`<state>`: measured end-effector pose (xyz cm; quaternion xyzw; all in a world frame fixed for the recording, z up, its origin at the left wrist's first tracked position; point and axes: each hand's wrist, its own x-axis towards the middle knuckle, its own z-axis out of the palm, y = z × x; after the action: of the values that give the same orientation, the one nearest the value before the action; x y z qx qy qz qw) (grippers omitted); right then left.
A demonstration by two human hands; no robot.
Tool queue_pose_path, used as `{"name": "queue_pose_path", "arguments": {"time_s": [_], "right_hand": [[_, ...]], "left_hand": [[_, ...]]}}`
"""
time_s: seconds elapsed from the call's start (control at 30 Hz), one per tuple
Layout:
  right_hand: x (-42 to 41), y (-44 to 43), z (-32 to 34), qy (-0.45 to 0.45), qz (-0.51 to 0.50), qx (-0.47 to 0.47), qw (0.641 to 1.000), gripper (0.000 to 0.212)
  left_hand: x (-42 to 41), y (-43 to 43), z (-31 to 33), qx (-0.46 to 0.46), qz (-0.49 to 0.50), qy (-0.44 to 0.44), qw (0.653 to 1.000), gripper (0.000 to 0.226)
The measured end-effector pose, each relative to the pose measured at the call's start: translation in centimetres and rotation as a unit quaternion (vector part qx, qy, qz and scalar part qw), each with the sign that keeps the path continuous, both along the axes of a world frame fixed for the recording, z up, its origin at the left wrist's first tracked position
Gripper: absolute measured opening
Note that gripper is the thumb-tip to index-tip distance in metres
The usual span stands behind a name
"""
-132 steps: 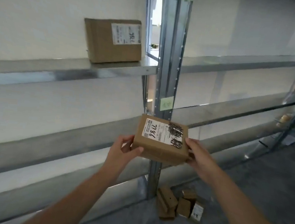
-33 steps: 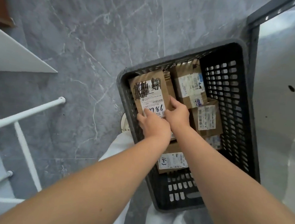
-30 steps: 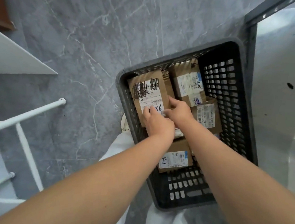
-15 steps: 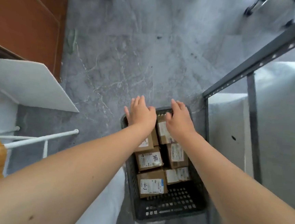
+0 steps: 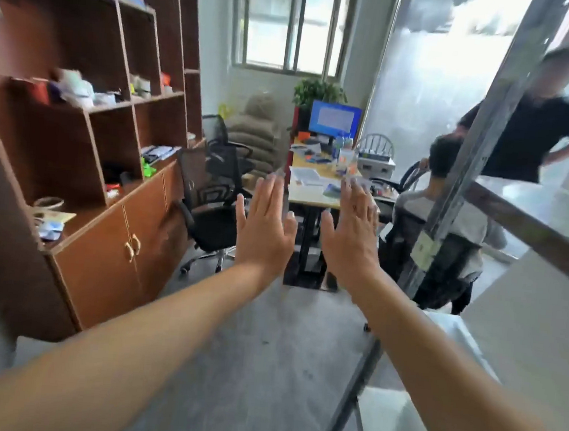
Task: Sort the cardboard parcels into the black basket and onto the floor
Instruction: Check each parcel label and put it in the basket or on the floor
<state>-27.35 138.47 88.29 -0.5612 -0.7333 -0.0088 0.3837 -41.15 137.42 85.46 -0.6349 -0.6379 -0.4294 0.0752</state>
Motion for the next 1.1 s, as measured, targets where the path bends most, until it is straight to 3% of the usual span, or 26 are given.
{"name": "queue_pose_path", "arguments": {"time_s": [0.13, 0.3, 0.4, 0.6, 0.8, 1.1], "right_hand": [[0.3, -3.1, 10.0, -0.018, -0.003, 0.121, 0.992, 0.067], [2.4, -5.6, 14.1, -0.050, -0.081, 0.145, 0.985, 0.070], [4.3, -6.6, 14.3, -0.076, -0.154, 0.127, 0.977, 0.071], [5.7, -10.2, 13.4, -0.035, -0.284, 0.073, 0.955, 0.072], [4.9, -15.9, 9.4, -0.045, -0.353, 0.048, 0.933, 0.072], [9.9, -29.3, 8.6, -0.084, -0.499, 0.002, 0.862, 0.070]], "left_hand": [[-0.6, -2.0, 8.7, 0.086, 0.001, 0.043, 0.995, 0.061], [0.8, -3.0, 14.0, 0.108, -0.047, 0.058, 0.991, 0.062], [2.0, -3.6, 15.3, 0.118, -0.090, 0.063, 0.987, 0.063], [2.4, -5.3, 15.0, 0.111, -0.184, 0.065, 0.975, 0.065], [5.4, -8.1, 12.8, 0.085, -0.282, 0.075, 0.953, 0.066], [12.4, -18.3, 11.9, 0.102, -0.422, 0.110, 0.894, 0.063]]}}
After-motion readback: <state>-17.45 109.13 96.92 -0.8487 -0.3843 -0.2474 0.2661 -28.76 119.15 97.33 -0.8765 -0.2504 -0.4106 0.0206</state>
